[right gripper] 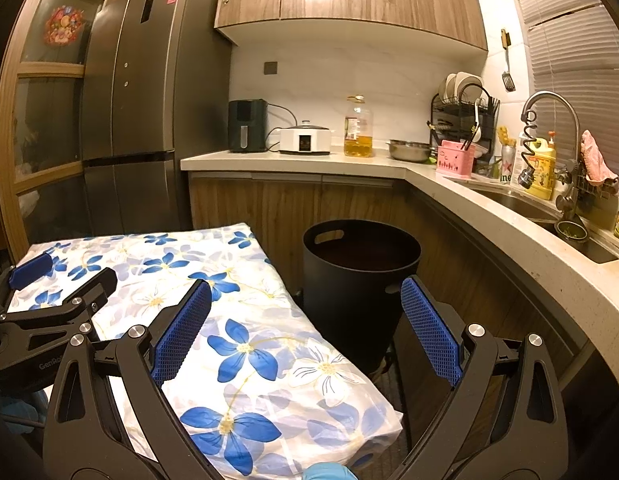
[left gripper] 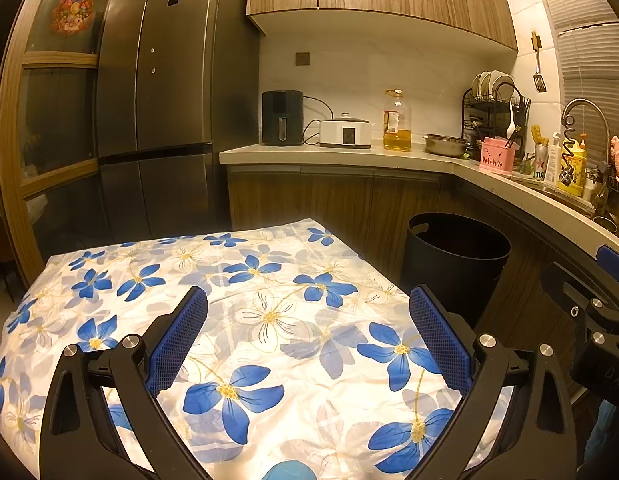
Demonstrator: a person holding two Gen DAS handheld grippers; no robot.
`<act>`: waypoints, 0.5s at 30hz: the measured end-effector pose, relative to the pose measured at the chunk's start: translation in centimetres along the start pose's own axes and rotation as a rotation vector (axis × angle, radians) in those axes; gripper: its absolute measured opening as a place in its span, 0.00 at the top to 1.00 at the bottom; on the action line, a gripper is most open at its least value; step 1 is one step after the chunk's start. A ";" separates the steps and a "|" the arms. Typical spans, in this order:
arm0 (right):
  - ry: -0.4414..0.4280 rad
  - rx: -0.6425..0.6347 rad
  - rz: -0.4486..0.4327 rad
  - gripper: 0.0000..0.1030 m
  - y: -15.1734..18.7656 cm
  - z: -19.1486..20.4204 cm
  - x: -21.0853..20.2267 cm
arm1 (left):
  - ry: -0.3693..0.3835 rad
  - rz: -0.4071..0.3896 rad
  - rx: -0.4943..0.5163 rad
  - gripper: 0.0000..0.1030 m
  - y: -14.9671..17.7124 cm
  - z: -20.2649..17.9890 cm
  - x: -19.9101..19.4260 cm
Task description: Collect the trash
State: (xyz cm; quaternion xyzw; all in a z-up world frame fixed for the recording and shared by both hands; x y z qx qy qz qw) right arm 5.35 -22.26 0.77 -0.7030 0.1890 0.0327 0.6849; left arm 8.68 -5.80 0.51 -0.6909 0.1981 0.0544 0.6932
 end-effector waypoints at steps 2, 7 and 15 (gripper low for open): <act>0.002 0.000 0.000 0.08 0.0 0.0 0.0 | 0.000 0.001 -0.002 0.06 0.1 0.0 0.0; 0.002 0.004 0.003 0.08 -0.1 -0.3 0.2 | 0.000 0.001 -0.001 0.06 0.0 0.0 0.0; 0.003 0.007 0.001 0.08 0.0 -0.6 0.2 | 0.002 0.014 -0.006 0.06 0.2 0.0 0.2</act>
Point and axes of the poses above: each gripper's, at about its wrist camera, not at the fingertips, and x roughly the way its jaws point, z to its left, y to its underside, the point moved 3 cm from there along x, roughly the way its jaws point, and after that the axes turned 5 degrees about y, right-handed, at the moved point
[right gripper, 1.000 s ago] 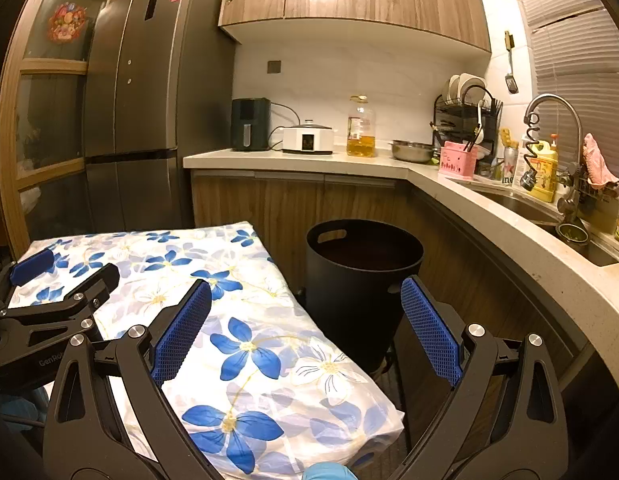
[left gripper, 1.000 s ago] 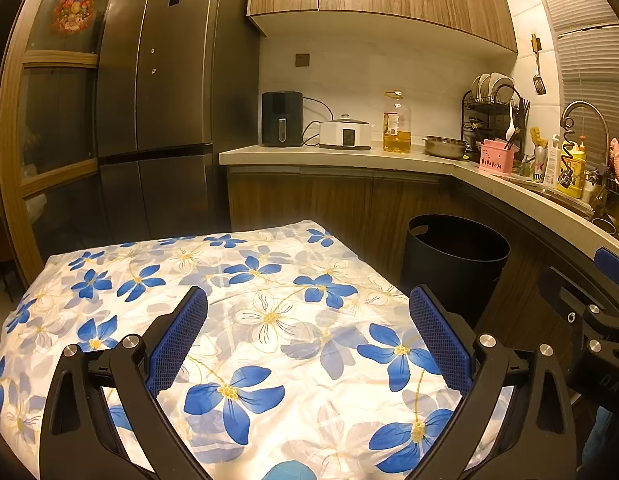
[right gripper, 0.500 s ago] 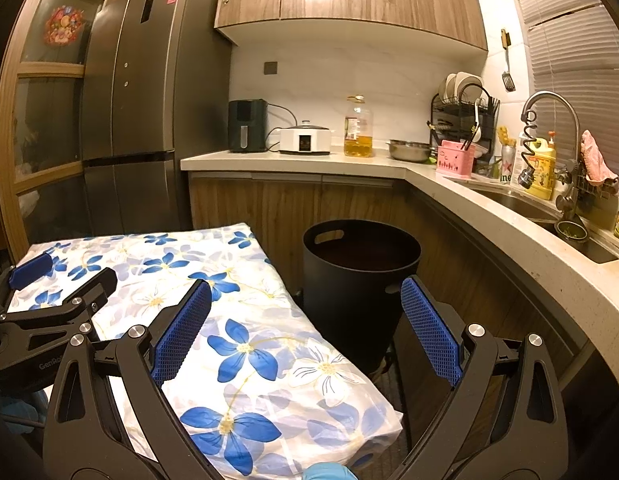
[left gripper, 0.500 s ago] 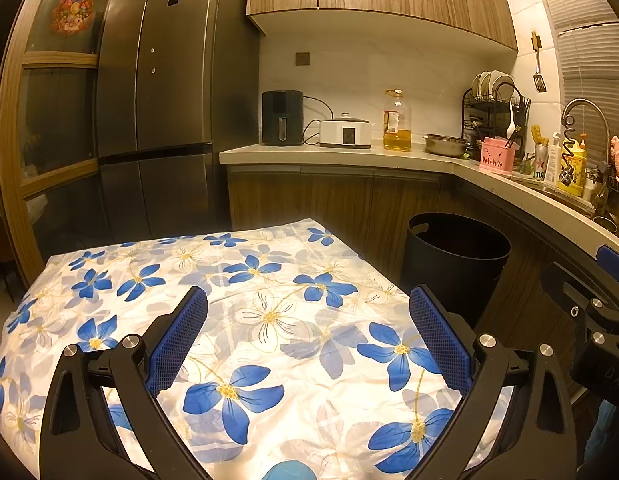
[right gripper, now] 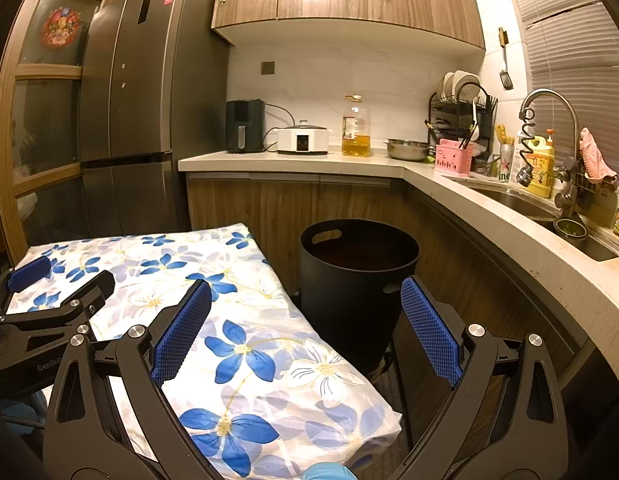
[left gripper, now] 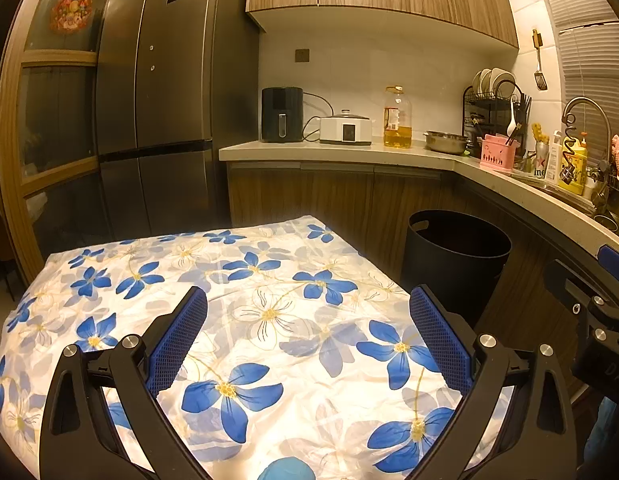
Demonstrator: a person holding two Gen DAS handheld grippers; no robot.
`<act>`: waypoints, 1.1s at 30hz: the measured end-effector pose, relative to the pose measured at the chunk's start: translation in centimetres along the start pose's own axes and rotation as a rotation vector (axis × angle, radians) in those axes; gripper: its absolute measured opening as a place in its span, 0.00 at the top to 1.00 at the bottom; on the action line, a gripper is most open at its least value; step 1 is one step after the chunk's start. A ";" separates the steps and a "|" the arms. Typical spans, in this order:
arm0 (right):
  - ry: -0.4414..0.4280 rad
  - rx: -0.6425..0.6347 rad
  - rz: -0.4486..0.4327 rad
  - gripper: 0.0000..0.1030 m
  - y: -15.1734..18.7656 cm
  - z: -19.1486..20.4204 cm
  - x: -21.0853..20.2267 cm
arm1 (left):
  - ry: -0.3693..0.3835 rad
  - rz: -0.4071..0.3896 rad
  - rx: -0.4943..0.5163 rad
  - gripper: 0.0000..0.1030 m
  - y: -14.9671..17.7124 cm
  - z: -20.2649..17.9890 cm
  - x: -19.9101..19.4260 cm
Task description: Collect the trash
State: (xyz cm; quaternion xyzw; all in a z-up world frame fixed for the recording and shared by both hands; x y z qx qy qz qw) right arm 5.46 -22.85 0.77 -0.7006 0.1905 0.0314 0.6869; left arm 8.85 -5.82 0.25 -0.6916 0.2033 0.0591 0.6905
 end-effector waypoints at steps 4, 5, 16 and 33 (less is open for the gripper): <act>0.003 0.002 0.000 0.08 0.0 -0.1 0.0 | -0.001 0.017 -0.015 0.06 0.1 0.1 0.2; 0.004 0.003 -0.001 0.08 0.0 -0.1 0.0 | -0.002 0.017 -0.016 0.06 0.1 -0.1 0.2; 0.012 0.011 -0.001 0.08 0.1 -0.3 0.1 | -0.051 0.028 0.016 0.10 0.3 -0.2 0.4; 0.018 0.016 -0.005 0.08 0.1 -0.3 0.0 | -0.066 0.037 0.034 0.14 0.2 -0.5 0.5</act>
Point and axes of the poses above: each gripper's, at about its wrist camera, not at the fingertips, and x roughly the way its jaws point, z to its left, y to its underside, the point moved 3 cm from there along x, roughly the way its jaws point, and after that the axes turned 5 degrees about y, right-handed, at the moved point
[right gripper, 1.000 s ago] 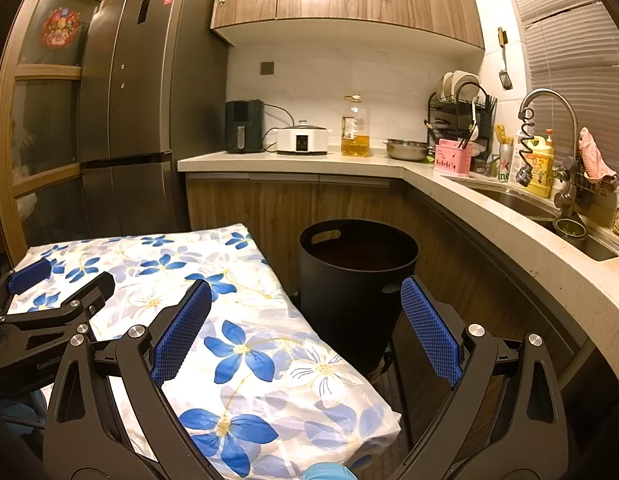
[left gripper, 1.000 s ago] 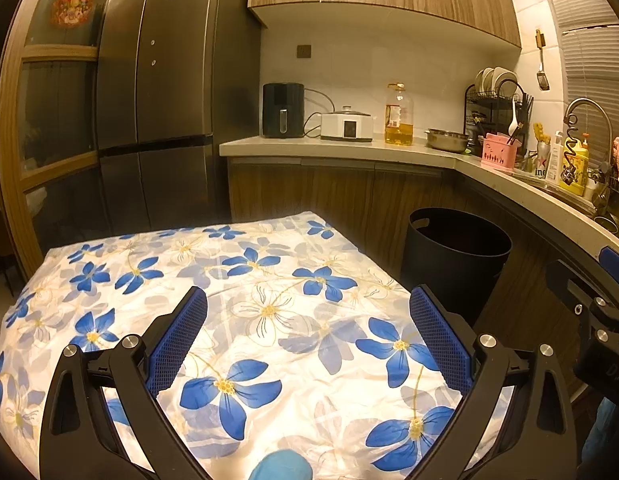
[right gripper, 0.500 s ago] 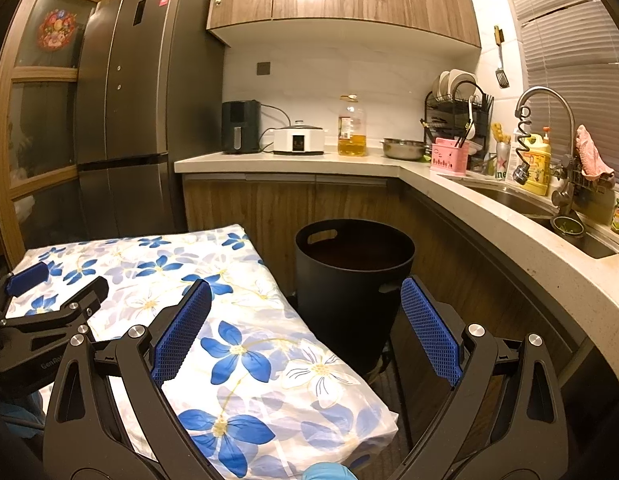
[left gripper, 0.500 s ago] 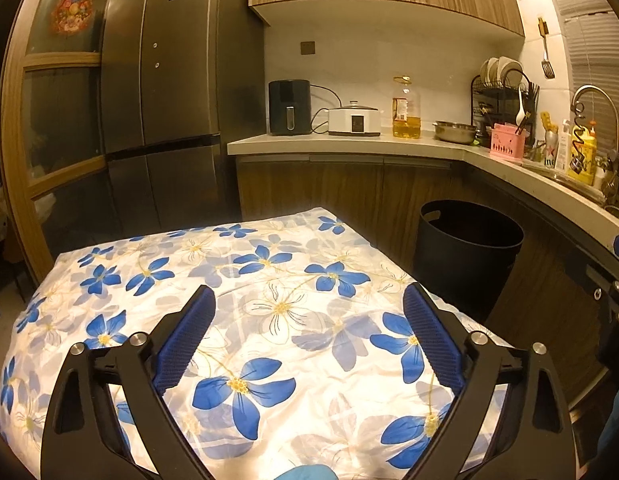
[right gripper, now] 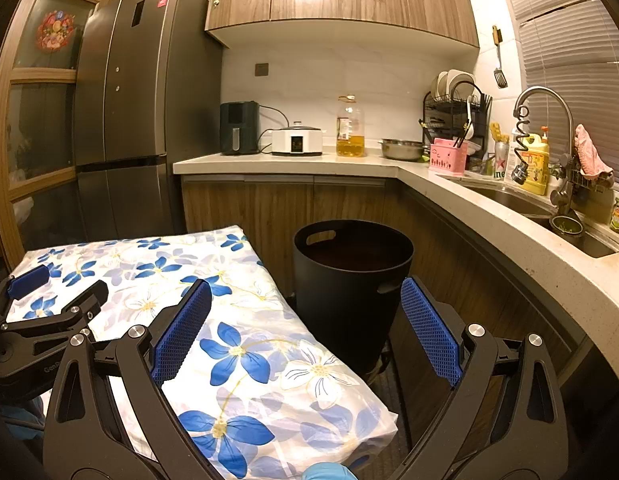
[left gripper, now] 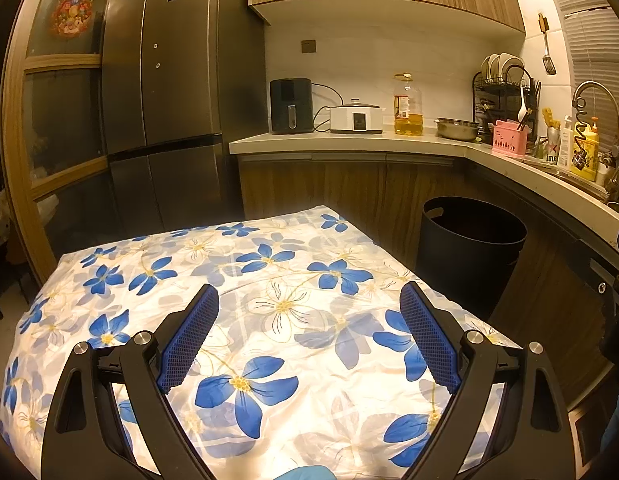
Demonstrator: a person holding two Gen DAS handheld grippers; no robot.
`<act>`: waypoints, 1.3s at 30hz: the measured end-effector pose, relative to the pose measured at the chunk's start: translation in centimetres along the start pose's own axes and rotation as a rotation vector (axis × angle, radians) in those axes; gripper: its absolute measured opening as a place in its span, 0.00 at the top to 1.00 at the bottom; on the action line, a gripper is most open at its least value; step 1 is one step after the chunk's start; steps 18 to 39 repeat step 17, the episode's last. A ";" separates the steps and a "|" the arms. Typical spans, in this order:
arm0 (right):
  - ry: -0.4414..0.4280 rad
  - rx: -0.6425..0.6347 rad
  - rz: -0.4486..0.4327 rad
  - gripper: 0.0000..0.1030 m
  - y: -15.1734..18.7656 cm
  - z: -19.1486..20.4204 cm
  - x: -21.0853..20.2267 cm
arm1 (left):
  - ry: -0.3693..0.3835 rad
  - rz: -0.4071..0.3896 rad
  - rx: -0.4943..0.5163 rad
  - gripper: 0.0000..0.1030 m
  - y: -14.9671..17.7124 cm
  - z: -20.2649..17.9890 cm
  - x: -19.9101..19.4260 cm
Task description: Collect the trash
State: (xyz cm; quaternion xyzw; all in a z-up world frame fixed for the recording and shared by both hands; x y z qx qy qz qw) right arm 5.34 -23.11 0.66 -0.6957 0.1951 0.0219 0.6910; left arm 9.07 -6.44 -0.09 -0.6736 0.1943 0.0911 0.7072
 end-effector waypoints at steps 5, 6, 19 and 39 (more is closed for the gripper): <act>0.003 0.006 0.001 0.08 0.0 0.0 0.0 | -0.010 0.003 0.008 0.09 0.0 -0.2 0.1; 0.004 0.007 0.000 0.08 0.0 0.0 0.0 | -0.012 0.002 0.009 0.07 0.0 -0.3 0.1; 0.004 0.008 0.001 0.08 0.0 -0.1 -0.1 | -0.018 0.006 -0.001 0.06 -0.1 -0.3 -0.1; 0.004 0.008 0.001 0.08 0.0 -0.1 -0.1 | -0.018 0.006 -0.001 0.06 -0.1 -0.3 -0.1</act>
Point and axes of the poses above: each gripper's, at about its wrist camera, not at the fingertips, and x roughly the way its jaws point, z to its left, y to its underside, the point moved 3 cm from there along x, roughly the way its jaws point, and after that the axes turned 5 degrees about y, right-handed, at the moved point
